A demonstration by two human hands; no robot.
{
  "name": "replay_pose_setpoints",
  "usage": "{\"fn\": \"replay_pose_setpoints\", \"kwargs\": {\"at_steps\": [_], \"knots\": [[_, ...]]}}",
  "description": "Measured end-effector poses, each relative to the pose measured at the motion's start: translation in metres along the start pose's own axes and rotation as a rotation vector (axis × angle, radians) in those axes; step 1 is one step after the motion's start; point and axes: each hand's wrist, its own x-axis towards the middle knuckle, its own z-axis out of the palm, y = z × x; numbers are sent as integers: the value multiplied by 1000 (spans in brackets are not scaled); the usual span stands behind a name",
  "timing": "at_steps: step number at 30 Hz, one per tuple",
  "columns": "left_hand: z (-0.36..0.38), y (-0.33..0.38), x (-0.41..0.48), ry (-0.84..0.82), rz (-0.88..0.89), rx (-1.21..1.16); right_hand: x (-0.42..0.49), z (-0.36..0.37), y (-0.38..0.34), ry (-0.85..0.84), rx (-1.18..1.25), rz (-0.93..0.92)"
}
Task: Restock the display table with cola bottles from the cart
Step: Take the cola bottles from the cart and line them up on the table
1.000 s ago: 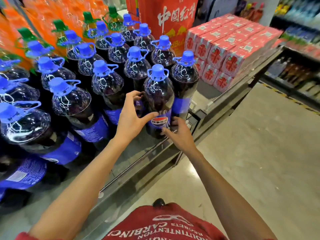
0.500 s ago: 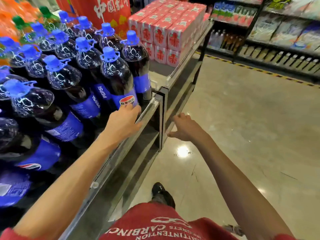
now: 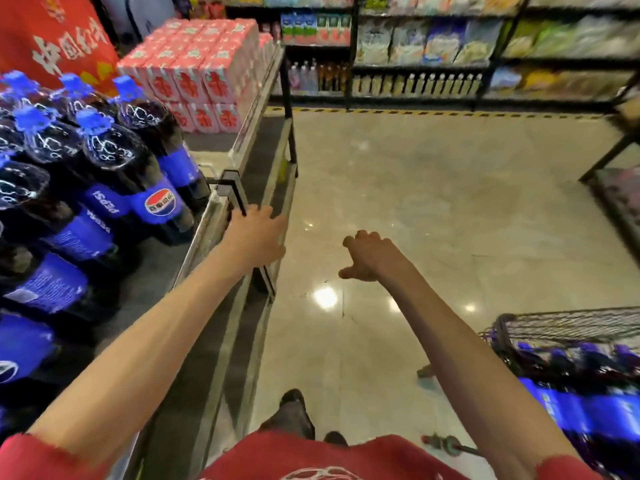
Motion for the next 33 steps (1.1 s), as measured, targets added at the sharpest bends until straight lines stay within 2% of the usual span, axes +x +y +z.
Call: {"fn": "replay_pose_setpoints", "kwargs": {"at_steps": [8,13,21,28,33], "knots": [[-17,68,-21,45,219,93,-100,20,33,69,96,243],[-13,92,-46,93,339,179,-162,38,29,65,143,389],[-13,148,-106,110,578,174,-266,83,18,85,254,581],[-17,220,-144,157,737,149,-365,117,32,122,324,752],[-15,285,-171,200,887,176,-423,138,60,139,384,810]]}}
